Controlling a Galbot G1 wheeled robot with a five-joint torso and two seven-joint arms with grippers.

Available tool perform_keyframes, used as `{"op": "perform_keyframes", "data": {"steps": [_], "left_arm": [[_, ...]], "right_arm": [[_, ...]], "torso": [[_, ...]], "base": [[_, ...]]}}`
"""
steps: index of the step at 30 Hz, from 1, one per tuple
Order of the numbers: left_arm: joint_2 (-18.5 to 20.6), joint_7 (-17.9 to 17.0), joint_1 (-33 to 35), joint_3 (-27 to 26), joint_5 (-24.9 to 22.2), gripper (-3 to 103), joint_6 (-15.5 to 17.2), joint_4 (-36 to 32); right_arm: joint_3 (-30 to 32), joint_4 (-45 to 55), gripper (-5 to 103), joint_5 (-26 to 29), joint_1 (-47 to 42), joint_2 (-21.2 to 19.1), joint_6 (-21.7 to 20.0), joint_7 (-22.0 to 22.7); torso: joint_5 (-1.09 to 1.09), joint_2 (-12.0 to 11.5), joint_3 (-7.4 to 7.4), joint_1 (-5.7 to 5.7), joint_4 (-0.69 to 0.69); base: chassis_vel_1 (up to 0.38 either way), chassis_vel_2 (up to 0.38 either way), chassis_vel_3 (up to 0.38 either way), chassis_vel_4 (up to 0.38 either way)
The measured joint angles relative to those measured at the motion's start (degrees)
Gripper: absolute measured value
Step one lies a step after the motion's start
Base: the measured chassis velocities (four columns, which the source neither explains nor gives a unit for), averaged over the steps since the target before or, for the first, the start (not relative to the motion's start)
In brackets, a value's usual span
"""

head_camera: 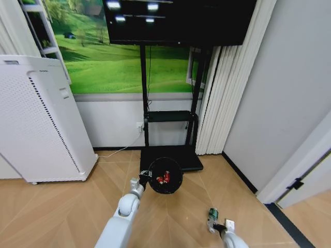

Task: Pick up the trash bin and place the garbage on the floor into it.

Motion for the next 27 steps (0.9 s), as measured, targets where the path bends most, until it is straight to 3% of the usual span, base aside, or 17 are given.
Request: {"op": "perform_keyframes", "data": {"steps": [18, 23, 24, 27], "left_arm": [[1.39, 0.46, 0.83, -1.43, -1.19, 3, 0.19, -1.62], [1.47, 0.55, 0.85, -1.55, -1.32, 3, 0.20, -1.78], [1.47, 0.55, 0.85, -1.55, -1.32, 3, 0.20, -1.78], [1.51, 0.72, 0.97, -1.71, -1.33, 3, 0.21, -1.83]], "right_arm": [[-0.37, -11.65, 101, -7.93, 6.54, 3.48, 4.84, 0.18], [-0.26, -13.16, 80, -8.24, 6.90, 3.57, 6.26, 0.13], [-0.26, -13.16, 80, -8.24, 6.90, 3.57, 6.26, 0.13], [-0.16, -13.54, 64, -8.49, 6.88, 3.68, 6.93, 0.08]], "torso": [[0.00, 0.00, 0.00, 0.00, -0.01], [-0.02, 0.01, 0.00, 0.00, 0.00], [-0.02, 0.01, 0.00, 0.00, 0.00], [-0.01, 0.01, -0.01, 0.00, 0.01]], "base": [[0.000, 0.000, 0.000, 0.000], [0.000, 0.000, 0.000, 0.000], [0.000, 0.000, 0.000, 0.000], [0.000, 0.000, 0.000, 0.000]]}}
